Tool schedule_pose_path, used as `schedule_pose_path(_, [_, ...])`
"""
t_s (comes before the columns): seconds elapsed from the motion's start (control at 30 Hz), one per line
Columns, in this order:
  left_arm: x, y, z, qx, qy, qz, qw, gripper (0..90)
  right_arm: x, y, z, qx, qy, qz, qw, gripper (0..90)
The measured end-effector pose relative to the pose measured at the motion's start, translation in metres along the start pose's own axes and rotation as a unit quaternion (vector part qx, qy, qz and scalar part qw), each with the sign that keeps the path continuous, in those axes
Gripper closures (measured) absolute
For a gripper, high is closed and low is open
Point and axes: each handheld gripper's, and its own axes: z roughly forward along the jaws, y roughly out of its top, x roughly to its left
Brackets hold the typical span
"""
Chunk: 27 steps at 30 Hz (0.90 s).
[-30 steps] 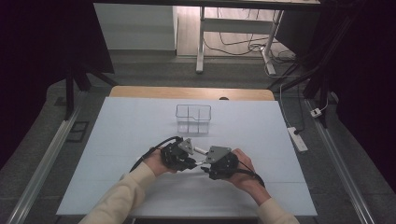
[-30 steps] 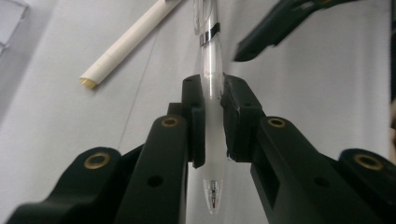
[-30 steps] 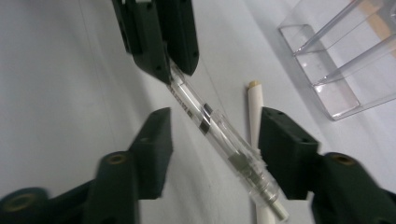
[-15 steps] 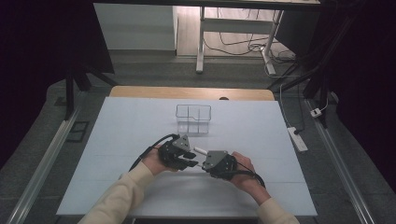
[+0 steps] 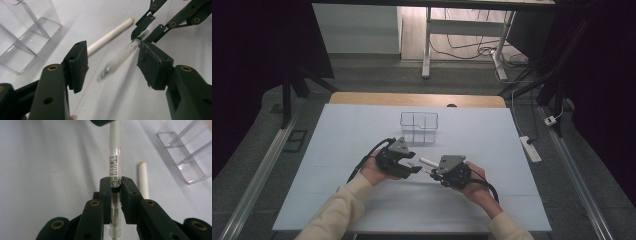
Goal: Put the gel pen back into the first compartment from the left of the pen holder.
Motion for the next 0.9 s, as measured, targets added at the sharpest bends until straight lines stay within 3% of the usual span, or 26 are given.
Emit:
schedule_pose_path(0.17, [0.003, -0.003, -0.002, -0.007, 0.003, -0.018, 0.9998, 38.8, -0.005, -0.003, -0.004, -0.020, -0.010, 0.021, 0.9995, 79.0])
schedule_pose_path(0.47, [0.007, -0.007, -0.003, -0.010, 0.000, -0.032, 0.9994, 37.7, -0.010, -0.005, -0.010, -0.041, -0.025, 0.047, 0.9977, 79.0])
schedule_pose_path(0.9, [0.013, -0.011, -0.003, -0.026, -0.011, -0.059, 0.9978, 36.4, -0.012, -0.006, -0.013, -0.066, -0.033, 0.065, 0.9951, 79.0])
